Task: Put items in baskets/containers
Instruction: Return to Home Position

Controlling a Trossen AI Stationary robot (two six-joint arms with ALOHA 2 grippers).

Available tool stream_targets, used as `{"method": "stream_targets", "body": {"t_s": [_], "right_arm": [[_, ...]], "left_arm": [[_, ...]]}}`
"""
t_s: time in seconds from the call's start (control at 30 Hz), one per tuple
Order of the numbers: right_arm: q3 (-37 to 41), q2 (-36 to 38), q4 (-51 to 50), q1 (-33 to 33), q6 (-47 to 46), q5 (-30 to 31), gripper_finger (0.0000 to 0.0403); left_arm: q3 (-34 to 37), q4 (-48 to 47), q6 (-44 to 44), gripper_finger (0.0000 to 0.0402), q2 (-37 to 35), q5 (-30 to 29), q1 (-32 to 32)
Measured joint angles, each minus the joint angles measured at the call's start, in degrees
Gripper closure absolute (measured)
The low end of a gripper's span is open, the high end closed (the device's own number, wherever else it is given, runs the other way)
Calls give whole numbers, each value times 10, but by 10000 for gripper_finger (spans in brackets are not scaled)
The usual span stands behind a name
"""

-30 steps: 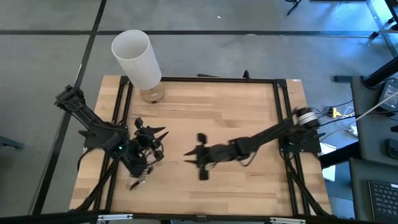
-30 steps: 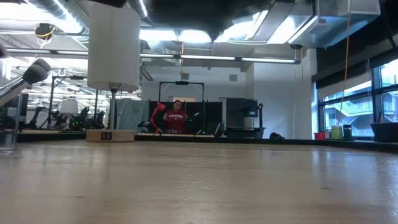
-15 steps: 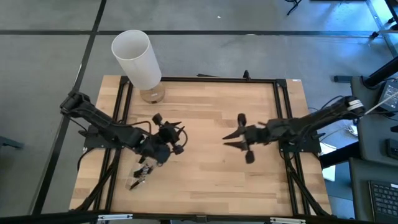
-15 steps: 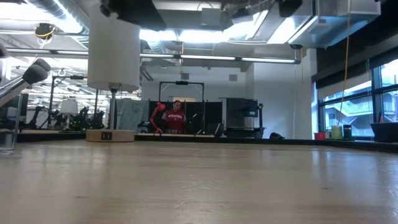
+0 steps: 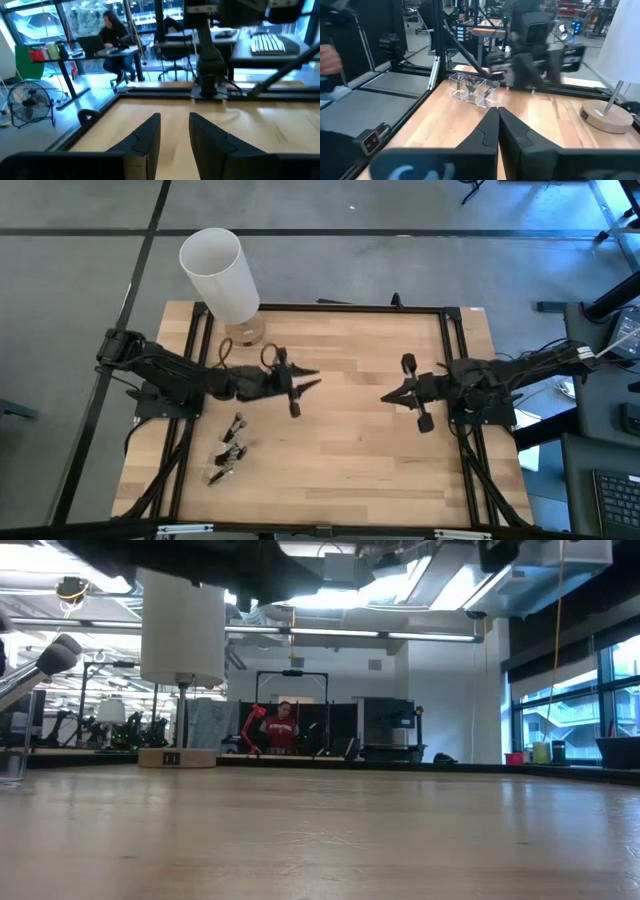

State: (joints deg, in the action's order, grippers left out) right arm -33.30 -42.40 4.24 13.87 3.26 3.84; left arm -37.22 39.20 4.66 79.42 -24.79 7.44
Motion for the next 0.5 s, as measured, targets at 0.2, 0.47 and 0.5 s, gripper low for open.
{"method": "stream_targets", "body": {"t_s": [0.2,0.47,0.5], "right_arm": [[13,83,-37,0,4,-4,385],[121,211,15,-13,13,5,382],[128,226,12,-16,9,5,382]], "left_arm": [[58,9,-32,304,-68,103,-79],[160,5,-26,304,-241,128,-99],[171,2,-22,304,-268,128,-99]]}}
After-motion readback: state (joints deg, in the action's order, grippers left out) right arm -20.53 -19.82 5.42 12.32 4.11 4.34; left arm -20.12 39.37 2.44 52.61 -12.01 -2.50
